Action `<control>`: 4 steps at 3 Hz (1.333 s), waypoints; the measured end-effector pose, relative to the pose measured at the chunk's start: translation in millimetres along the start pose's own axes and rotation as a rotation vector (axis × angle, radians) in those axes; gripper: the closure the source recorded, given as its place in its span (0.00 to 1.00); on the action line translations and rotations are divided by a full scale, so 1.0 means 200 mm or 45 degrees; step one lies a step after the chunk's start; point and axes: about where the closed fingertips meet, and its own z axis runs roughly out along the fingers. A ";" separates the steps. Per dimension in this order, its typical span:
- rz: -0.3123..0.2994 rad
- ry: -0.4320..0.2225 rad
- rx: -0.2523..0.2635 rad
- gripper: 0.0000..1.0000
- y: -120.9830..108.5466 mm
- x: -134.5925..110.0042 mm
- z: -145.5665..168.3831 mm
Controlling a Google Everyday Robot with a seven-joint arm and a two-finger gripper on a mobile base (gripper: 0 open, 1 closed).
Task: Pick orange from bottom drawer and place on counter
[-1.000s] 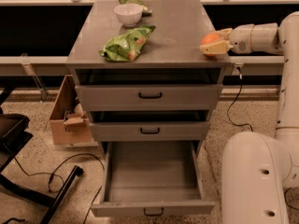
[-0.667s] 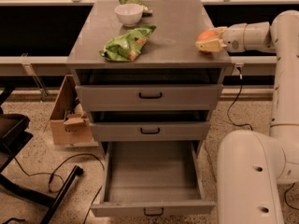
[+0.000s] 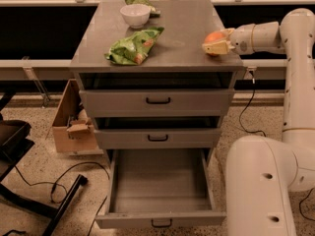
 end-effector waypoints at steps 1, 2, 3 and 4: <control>0.000 0.000 0.000 0.61 0.00 0.00 0.00; 0.000 0.000 0.000 0.38 0.00 0.00 0.00; 0.000 0.000 0.000 0.14 0.00 0.00 0.00; 0.000 0.000 -0.001 0.00 0.00 0.00 0.00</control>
Offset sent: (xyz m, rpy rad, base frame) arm 0.0000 0.0002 -0.0001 0.0000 0.0001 0.0002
